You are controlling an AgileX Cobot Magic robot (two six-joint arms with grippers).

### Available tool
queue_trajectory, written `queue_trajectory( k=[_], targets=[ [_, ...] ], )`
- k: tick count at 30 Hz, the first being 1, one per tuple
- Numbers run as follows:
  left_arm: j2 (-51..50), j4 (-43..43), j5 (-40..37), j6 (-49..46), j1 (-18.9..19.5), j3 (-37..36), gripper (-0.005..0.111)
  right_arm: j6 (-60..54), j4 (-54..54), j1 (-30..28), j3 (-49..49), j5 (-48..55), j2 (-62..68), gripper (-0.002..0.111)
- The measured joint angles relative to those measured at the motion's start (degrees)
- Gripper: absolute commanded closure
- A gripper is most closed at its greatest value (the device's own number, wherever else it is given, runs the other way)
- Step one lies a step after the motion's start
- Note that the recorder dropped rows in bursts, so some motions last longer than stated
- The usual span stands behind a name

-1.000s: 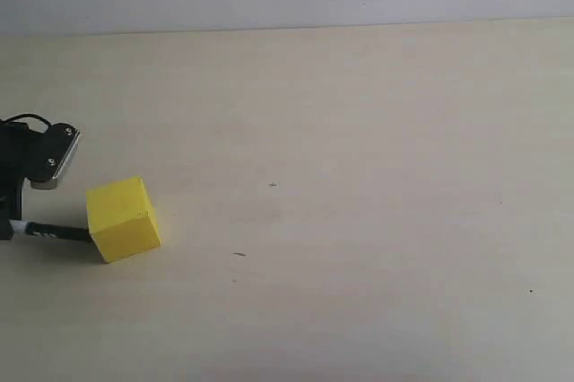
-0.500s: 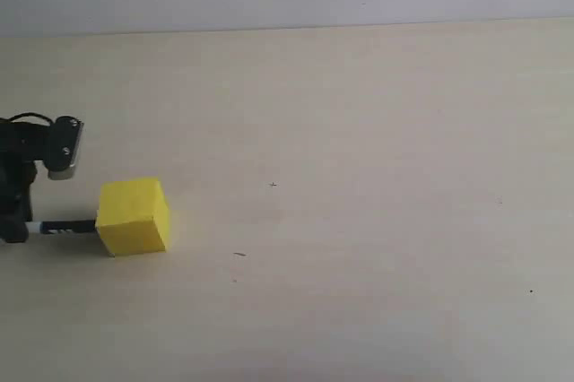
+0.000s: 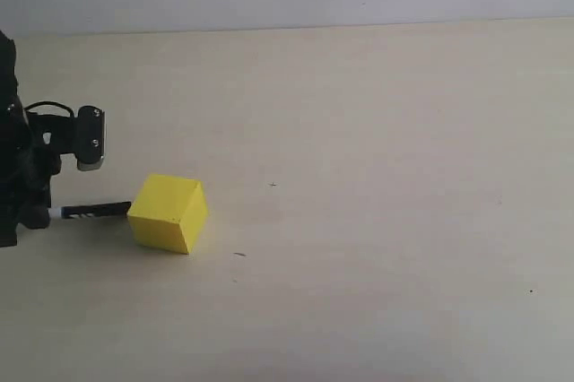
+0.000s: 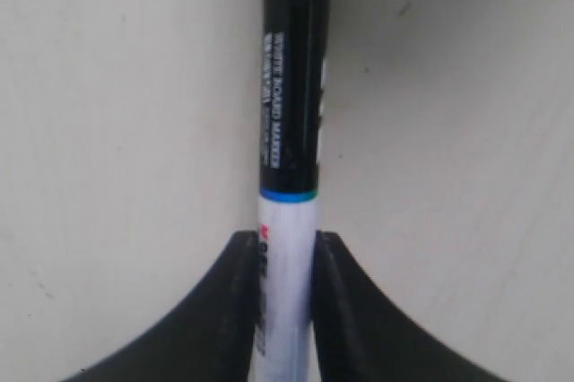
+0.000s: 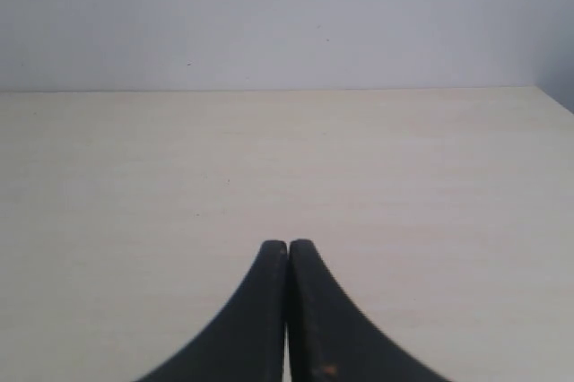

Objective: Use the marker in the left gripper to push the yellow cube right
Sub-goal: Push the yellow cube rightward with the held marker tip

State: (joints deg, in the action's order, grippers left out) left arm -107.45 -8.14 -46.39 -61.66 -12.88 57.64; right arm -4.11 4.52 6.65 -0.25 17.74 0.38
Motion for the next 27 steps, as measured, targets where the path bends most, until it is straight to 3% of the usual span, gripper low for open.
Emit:
queue_trajectory(
  k=[7,15,23,27],
  targets=[
    [0.0,0.9,-0.9,1.1,-9.1,0.9,0.107,0.0,0.0,0.0,0.0,0.0,0.0,0.108],
    [0.0,1.6,-8.0,3.4,-6.1,1.5,0.107,0.0,0.0,0.0,0.0,0.0,0.0,0.108],
    [0.0,14.5,-10.6,2.4,-6.7,2.2,0.107,0.0,0.0,0.0,0.0,0.0,0.0,0.108],
    [0.0,15.8,-11.9,1.9,-8.7,3.9,0.107,0.0,0.0,0.0,0.0,0.0,0.0,0.108]
  ],
)
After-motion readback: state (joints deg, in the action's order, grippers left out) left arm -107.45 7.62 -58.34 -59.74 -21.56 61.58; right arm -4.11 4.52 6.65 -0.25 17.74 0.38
